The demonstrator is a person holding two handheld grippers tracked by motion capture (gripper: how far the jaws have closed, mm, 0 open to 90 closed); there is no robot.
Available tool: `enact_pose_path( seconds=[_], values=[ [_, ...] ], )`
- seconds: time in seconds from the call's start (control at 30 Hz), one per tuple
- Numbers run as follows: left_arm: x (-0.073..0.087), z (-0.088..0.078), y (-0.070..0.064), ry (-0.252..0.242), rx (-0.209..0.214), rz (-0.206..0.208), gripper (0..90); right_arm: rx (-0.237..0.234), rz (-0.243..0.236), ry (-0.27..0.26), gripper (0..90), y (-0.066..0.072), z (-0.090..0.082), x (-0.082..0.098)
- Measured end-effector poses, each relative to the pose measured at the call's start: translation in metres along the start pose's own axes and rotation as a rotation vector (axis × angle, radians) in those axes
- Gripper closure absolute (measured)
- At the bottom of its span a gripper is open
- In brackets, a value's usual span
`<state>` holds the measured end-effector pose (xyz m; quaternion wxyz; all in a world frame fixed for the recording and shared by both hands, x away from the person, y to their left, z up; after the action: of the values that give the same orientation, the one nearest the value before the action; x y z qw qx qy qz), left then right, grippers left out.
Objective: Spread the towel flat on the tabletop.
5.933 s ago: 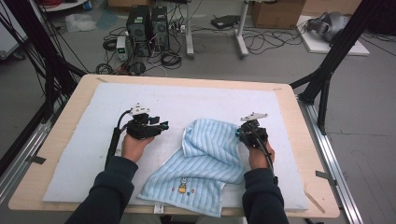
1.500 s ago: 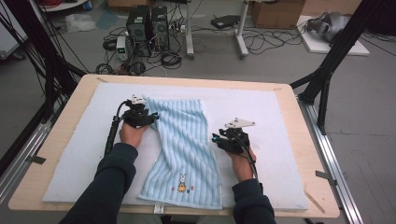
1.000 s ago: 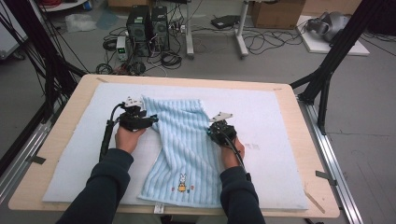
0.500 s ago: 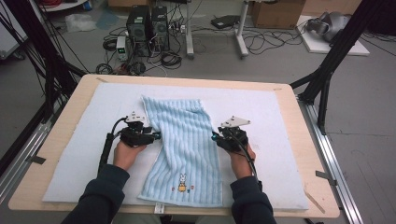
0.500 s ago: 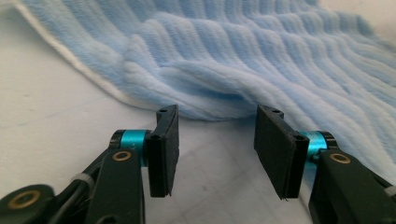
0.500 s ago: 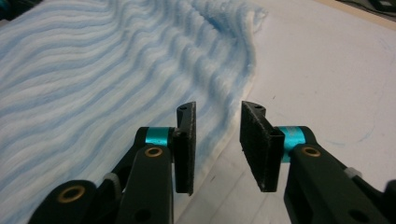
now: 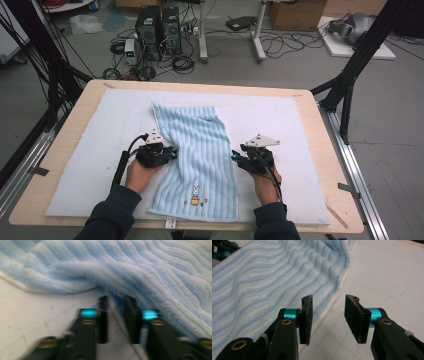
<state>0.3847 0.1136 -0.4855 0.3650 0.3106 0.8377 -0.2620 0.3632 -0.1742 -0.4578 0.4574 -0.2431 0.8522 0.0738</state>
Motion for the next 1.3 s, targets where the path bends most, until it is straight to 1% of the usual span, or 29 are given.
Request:
enact_pose_path(
  seconds=[0.07,0.1,0.17,0.33,0.47,0.57,0.63,0.67,0.7,0.73,0.77,0.8,0.83,0.9,0.93,0.97,1.0,1.07,1.1,1.13,1.23,1.27,1.3],
  values=[
    [0.0,-0.002,-0.001,0.011,-0.023,0.028,87.9,-0.001,0.001,0.011,58.0,0.001,0.002,0.001],
    [0.001,-0.003,-0.001,0.011,-0.032,0.031,88.0,-0.006,0.001,0.018,58.0,0.001,0.003,0.002],
    [0.003,-0.007,0.001,0.001,-0.043,0.022,88.0,-0.01,0.013,0.033,57.4,0.003,0.005,0.004],
    [0.011,-0.021,0.011,-0.012,-0.068,0.0,88.2,-0.012,0.004,0.035,57.2,0.006,0.007,0.004],
    [0.018,-0.032,0.017,-0.023,-0.067,-0.026,88.2,-0.024,0.007,0.048,55.3,0.013,0.013,0.005],
    [0.021,-0.038,0.02,-0.018,-0.067,-0.033,88.3,-0.027,0.009,0.053,55.3,0.016,0.015,0.004],
    [0.021,-0.042,0.024,-0.034,-0.075,-0.046,88.3,-0.033,0.014,0.053,54.8,0.018,0.017,0.003],
    [0.02,-0.044,0.026,-0.057,-0.08,-0.072,83.2,-0.033,0.019,0.052,53.6,0.018,0.018,0.002],
    [0.02,-0.046,0.03,-0.07,-0.085,-0.095,70.7,-0.032,0.028,0.056,52.6,0.019,0.018,0.002],
    [0.02,-0.047,0.032,-0.082,-0.082,-0.115,62.3,-0.032,0.035,0.056,51.1,0.018,0.019,0.001],
    [0.019,-0.047,0.034,-0.098,-0.083,-0.128,57.2,-0.03,0.042,0.055,49.6,0.017,0.021,0.0],
    [0.017,-0.047,0.036,-0.102,-0.093,-0.13,52.0,-0.028,0.056,0.059,48.9,0.017,0.023,-0.001],
    [0.015,-0.046,0.036,-0.099,-0.09,-0.123,49.2,-0.029,0.059,0.057,48.0,0.015,0.026,-0.003],
    [0.009,-0.041,0.036,-0.105,-0.08,-0.119,47.8,-0.024,0.077,0.084,47.1,0.014,0.033,-0.004],
    [0.006,-0.039,0.036,-0.116,-0.074,-0.121,45.8,-0.022,0.072,0.118,52.6,0.015,0.04,-0.004],
    [0.004,-0.035,0.037,-0.109,-0.069,-0.135,45.8,-0.022,0.072,0.118,52.6,0.015,0.04,-0.004],
    [0.002,-0.032,0.037,-0.101,-0.072,-0.142,45.4,-0.01,0.064,0.128,53.0,0.015,0.044,-0.005],
    [-0.002,-0.026,0.038,-0.092,-0.067,-0.134,44.4,-0.027,0.082,0.141,53.3,0.016,0.05,-0.006],
    [-0.004,-0.022,0.038,-0.082,-0.066,-0.139,44.4,-0.024,0.082,0.147,53.1,0.017,0.052,-0.007],
    [-0.005,-0.019,0.039,-0.067,-0.071,-0.131,44.3,-0.033,0.084,0.147,52.4,0.018,0.055,-0.008],
    [-0.005,-0.011,0.041,-0.033,-0.086,-0.128,44.8,-0.036,0.059,0.146,55.0,0.017,0.06,-0.011],
    [-0.005,-0.009,0.041,-0.035,-0.106,-0.121,46.9,-0.04,0.063,0.149,56.1,0.016,0.062,-0.012],
    [-0.005,-0.009,0.042,-0.034,-0.125,-0.116,57.5,-0.045,0.07,0.155,58.1,0.016,0.065,-0.014]
  ],
)
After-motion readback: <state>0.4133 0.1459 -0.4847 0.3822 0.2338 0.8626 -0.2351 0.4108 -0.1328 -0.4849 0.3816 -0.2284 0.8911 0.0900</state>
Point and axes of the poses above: each handheld gripper's, and its own axes: z roughly forward along the jaws, x roughly out of its underside, y roughly to its left, the point moved 6 cm from there along z, roughly forward along the jaws, and after that the axes turned 9 degrees about x, right-handed, at the moved point
